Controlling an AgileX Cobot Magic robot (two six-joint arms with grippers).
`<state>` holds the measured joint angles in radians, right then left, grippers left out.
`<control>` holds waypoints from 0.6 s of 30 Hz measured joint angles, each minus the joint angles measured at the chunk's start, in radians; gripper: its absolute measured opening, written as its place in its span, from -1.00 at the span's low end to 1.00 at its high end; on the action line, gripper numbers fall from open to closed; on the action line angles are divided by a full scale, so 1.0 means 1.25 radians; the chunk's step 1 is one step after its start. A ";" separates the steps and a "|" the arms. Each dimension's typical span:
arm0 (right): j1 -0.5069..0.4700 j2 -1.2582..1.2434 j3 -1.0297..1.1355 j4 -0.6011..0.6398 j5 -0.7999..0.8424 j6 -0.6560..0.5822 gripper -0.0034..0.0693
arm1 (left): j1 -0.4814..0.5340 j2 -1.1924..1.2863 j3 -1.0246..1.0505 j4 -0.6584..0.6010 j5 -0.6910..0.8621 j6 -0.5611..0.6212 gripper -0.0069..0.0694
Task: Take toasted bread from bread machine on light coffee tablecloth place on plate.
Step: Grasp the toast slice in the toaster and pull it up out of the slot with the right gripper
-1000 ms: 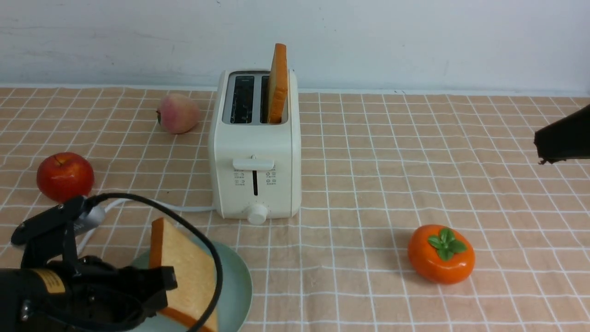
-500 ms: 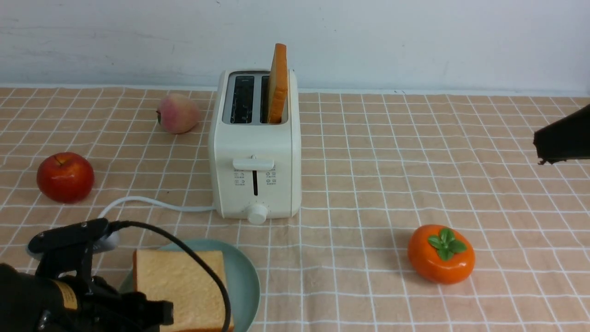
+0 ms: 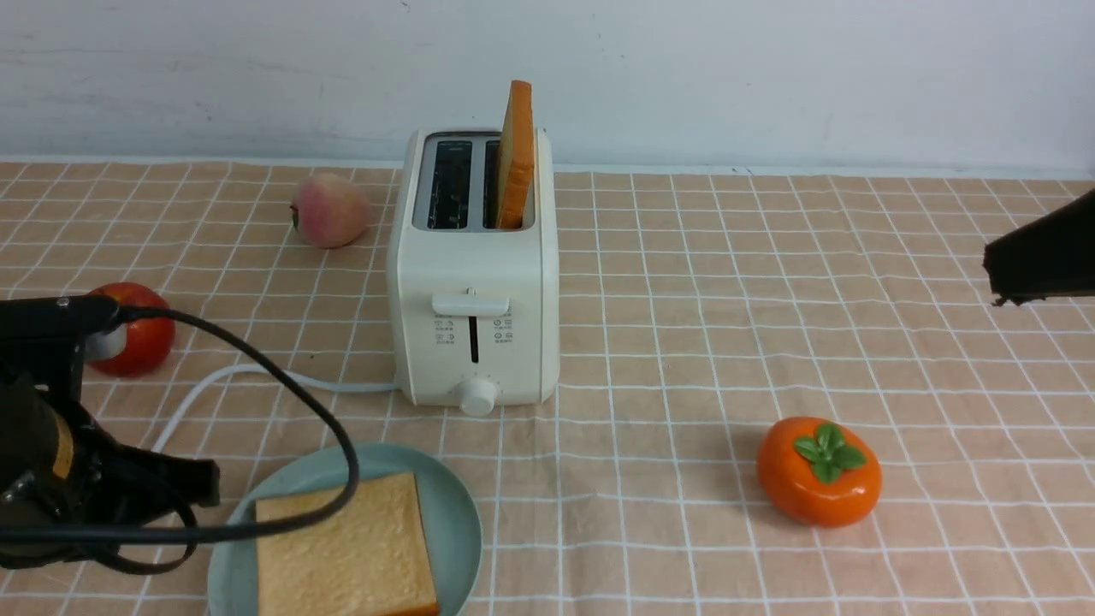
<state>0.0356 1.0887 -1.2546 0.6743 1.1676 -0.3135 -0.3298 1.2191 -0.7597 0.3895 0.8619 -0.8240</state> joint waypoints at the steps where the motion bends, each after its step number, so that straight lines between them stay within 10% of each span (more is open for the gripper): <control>1: 0.000 0.000 0.000 0.000 0.001 0.000 -0.65 | 0.001 0.003 0.000 0.002 -0.001 0.000 -0.85; 10: 0.000 0.000 0.000 0.002 0.003 -0.008 -0.64 | 0.192 0.217 0.000 -0.101 -0.164 0.057 -0.86; 18: 0.000 0.000 0.000 0.005 -0.015 -0.023 -0.64 | 0.129 0.317 -0.004 -0.297 -0.289 0.200 -0.86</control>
<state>0.0356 1.0887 -1.2546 0.6800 1.1493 -0.3427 -0.1689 1.6153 -0.7653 0.0180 0.5001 -0.5737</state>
